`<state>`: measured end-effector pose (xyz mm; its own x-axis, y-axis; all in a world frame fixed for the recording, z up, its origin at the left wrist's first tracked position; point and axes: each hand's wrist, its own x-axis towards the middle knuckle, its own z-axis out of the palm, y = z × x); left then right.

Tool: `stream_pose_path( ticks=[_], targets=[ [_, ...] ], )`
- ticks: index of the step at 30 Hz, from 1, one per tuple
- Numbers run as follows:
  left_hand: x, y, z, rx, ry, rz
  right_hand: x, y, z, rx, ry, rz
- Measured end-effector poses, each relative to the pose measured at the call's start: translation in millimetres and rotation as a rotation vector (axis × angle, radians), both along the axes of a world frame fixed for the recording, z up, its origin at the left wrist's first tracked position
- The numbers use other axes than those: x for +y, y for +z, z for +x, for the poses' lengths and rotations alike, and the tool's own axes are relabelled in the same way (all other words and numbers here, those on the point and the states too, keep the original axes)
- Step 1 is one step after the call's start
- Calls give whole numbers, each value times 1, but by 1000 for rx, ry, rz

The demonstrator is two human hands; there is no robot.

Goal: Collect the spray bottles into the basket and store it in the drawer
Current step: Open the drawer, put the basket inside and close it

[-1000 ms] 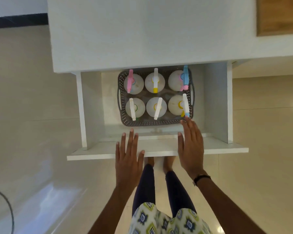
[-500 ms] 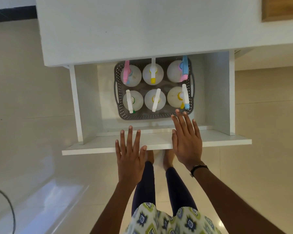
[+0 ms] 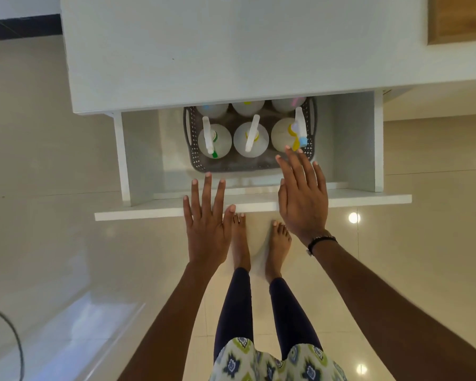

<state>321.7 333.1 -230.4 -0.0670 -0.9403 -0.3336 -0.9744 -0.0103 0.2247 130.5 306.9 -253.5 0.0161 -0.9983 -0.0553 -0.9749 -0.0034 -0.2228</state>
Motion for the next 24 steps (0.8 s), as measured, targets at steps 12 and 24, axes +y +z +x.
stream_pose_path(
  ticks=[12, 24],
  targets=[
    [-60, -7, 3, 18, -52, -57, -62, -8, -5, 73, 60, -174],
    [-117, -11, 5, -175, -91, -174, -120, -4, -24, 58, 256, -180]
  ],
)
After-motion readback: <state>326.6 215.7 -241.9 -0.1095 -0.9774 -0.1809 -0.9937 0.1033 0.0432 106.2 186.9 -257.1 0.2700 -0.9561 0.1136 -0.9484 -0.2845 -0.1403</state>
